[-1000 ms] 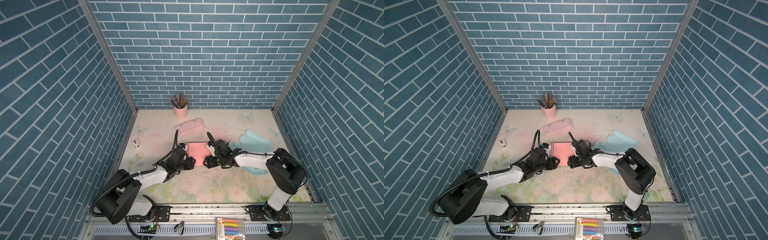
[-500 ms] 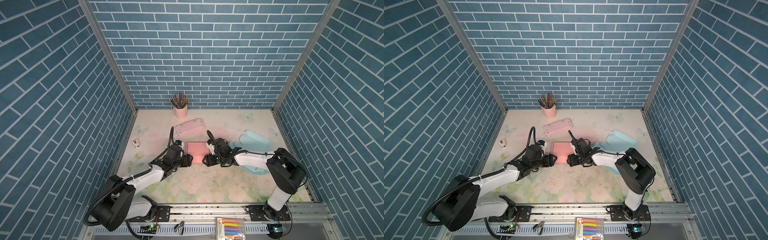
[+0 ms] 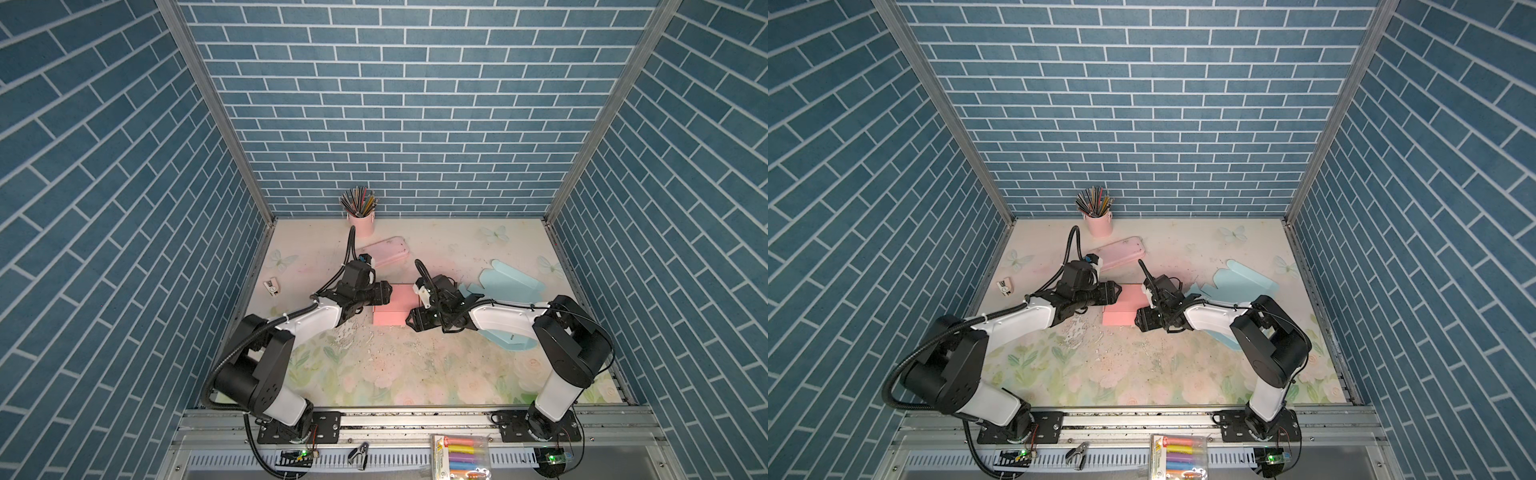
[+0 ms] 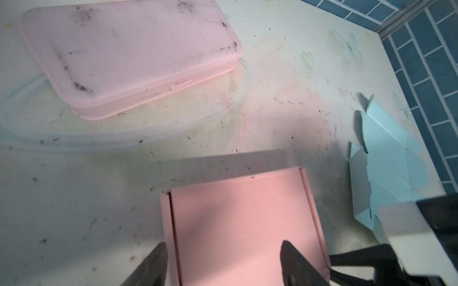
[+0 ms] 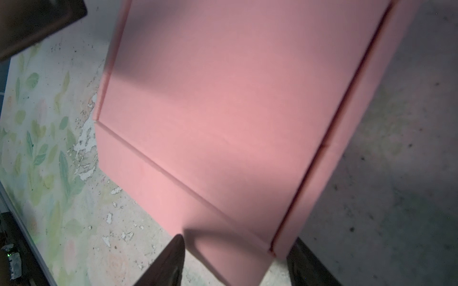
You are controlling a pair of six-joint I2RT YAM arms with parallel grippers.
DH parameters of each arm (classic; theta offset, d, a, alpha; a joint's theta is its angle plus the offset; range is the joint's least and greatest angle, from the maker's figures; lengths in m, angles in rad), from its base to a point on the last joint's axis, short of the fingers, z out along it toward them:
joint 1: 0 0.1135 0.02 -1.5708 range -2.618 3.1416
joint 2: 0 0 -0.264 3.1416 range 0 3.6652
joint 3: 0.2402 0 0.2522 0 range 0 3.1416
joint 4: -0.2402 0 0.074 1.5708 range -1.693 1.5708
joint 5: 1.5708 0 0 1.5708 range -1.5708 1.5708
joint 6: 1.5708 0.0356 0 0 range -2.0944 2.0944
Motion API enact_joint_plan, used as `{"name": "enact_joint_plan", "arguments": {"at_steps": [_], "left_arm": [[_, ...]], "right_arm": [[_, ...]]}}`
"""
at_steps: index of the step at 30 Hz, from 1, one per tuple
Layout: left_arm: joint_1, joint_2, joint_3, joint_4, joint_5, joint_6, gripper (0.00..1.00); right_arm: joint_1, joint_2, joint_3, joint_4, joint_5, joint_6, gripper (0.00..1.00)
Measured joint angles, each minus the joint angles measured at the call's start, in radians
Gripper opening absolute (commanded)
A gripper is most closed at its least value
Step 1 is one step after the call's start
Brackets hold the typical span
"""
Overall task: Fold the paper box
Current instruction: 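Tilt the pink box up on its end with the right gripper while the left hovers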
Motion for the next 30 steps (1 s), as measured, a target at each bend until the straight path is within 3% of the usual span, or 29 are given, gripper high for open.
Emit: {"name": "enact_joint_plan", "arguments": {"at_steps": [5, 30], "left_arm": [[0.005, 0.087, 0.053, 0.006, -0.005, 0.031, 0.72], [0.007, 0.107, 0.026, 0.1, -0.009, 0.064, 0.69]], "right_arm": [[-0.005, 0.017, 0.015, 0.0, 0.0, -0.002, 0.65], [-0.047, 0.076, 0.072, -0.015, 0.053, -0.052, 0.63]]}}
